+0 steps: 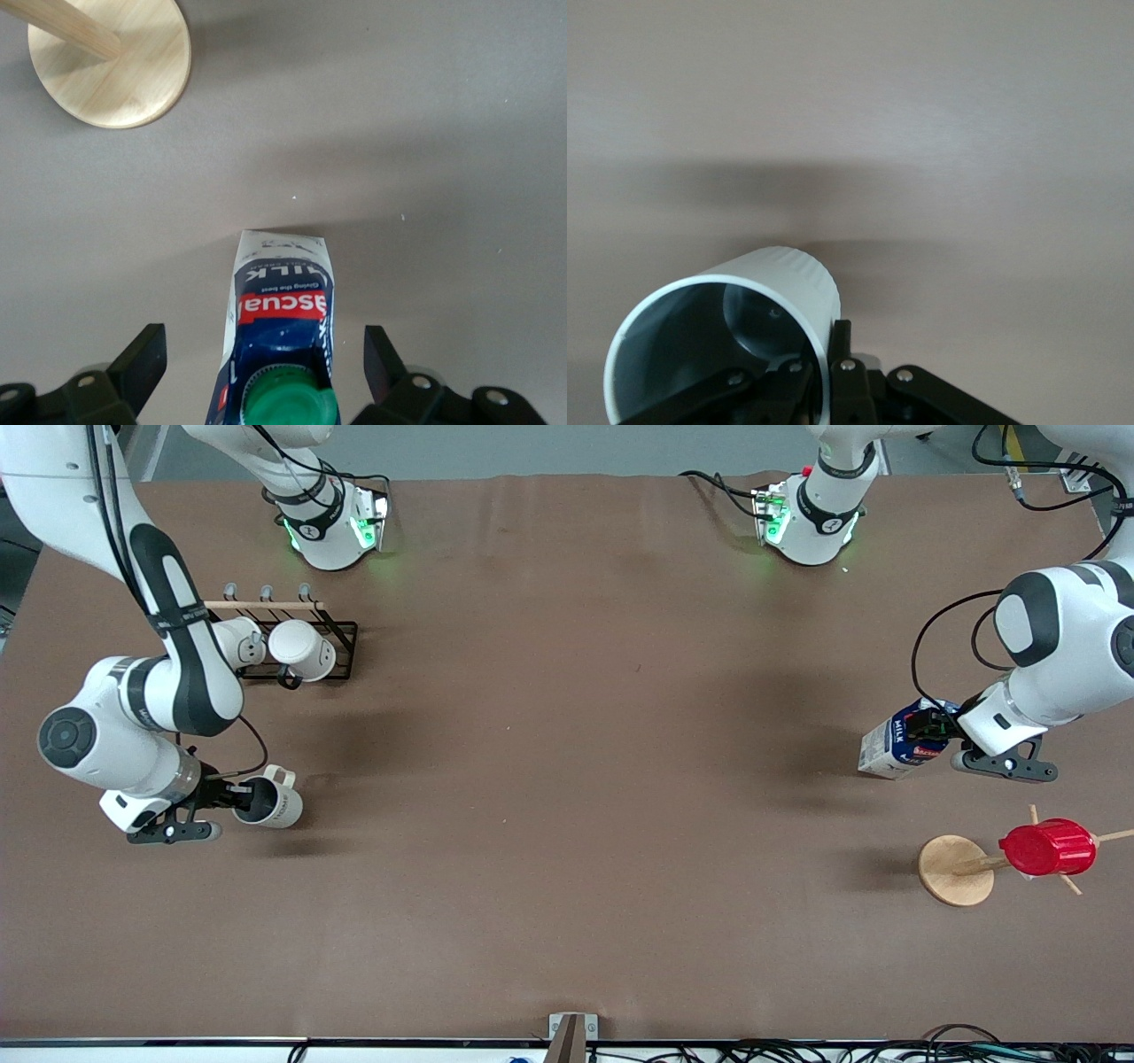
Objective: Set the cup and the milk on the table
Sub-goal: 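Carry the mug and carton toward the table middle with both grippers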
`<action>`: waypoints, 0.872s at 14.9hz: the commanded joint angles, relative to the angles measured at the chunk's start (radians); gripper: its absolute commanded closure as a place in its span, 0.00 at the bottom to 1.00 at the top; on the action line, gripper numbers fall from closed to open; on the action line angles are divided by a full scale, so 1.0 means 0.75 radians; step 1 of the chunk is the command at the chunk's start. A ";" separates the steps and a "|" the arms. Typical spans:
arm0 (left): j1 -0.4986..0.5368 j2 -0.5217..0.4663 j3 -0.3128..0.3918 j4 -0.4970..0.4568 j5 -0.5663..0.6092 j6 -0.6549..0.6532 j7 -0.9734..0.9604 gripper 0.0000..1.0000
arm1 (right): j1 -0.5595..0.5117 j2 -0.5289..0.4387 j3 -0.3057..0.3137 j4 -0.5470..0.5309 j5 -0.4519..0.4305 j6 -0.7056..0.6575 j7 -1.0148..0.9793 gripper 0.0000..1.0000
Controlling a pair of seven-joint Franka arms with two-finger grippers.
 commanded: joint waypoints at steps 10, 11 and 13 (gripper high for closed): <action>0.015 -0.105 -0.004 -0.061 0.007 -0.042 0.093 0.86 | 0.363 0.328 0.473 0.571 -0.353 -0.143 1.072 1.00; 0.015 -0.111 -0.004 -0.057 0.007 -0.042 0.093 0.91 | 0.402 0.341 0.483 0.571 -0.388 -0.139 1.129 1.00; 0.015 -0.133 -0.006 -0.057 0.007 -0.042 0.072 0.98 | 0.471 0.341 0.503 0.559 -0.431 -0.139 1.229 0.99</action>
